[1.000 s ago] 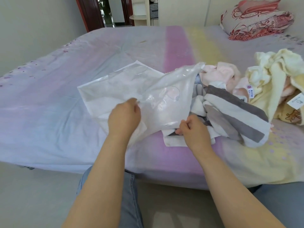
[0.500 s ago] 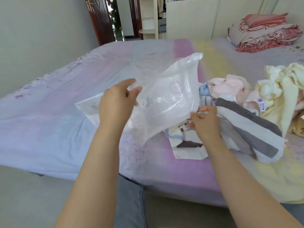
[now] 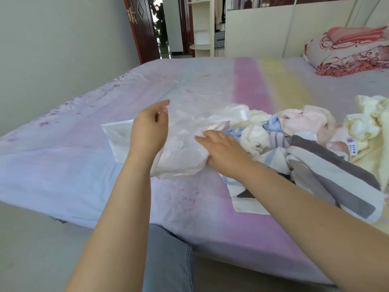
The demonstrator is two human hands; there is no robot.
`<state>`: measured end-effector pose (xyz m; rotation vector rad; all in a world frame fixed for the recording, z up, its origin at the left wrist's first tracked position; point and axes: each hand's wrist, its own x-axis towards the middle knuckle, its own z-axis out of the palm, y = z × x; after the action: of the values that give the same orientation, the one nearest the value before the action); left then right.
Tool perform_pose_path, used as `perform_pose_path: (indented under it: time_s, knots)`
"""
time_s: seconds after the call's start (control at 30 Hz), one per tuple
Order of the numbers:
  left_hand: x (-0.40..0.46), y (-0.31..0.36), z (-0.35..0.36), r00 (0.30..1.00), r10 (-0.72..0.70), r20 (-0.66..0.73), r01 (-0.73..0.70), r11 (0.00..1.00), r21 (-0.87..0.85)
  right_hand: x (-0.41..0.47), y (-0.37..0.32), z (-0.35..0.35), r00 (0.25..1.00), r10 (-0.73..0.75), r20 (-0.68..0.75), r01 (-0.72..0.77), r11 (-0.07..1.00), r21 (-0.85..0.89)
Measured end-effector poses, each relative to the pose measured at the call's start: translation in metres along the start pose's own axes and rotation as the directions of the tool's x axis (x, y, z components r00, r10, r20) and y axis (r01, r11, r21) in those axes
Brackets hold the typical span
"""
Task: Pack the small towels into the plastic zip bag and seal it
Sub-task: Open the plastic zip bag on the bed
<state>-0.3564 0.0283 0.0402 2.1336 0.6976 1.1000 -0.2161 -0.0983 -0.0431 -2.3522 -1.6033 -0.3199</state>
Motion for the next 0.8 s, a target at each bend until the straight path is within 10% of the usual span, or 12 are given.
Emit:
perform_pose_path:
  time_s: [0.17, 0.4, 0.67, 0.8]
  knots:
    - [0.018, 0.002, -0.028, 0.956, 0.031, -0.292, -0.099, 0.97, -0.221, 0.046, -0.01, 0.016, 0.992, -0.062, 0.106, 0.064, 0.998, -0.021]
    - [0.014, -0.054, 0.011, 0.939, -0.13, 0.319, 0.08, 0.983, 0.165, 0.013, 0.011, 0.025, 0.998, 0.037, 0.056, -0.027, 0.986, -0.165]
    - [0.019, -0.032, 0.03, 0.963, -0.135, -0.231, 0.042, 0.929, -0.367, -0.023, 0.052, 0.02, 0.956, 0.182, 0.228, -0.173, 0.983, -0.059]
    - [0.017, -0.028, 0.029, 0.994, -0.034, -0.101, 0.011, 0.975, -0.223, -0.024, 0.046, 0.031, 0.982, 0.145, 0.124, -0.154, 0.986, 0.065]
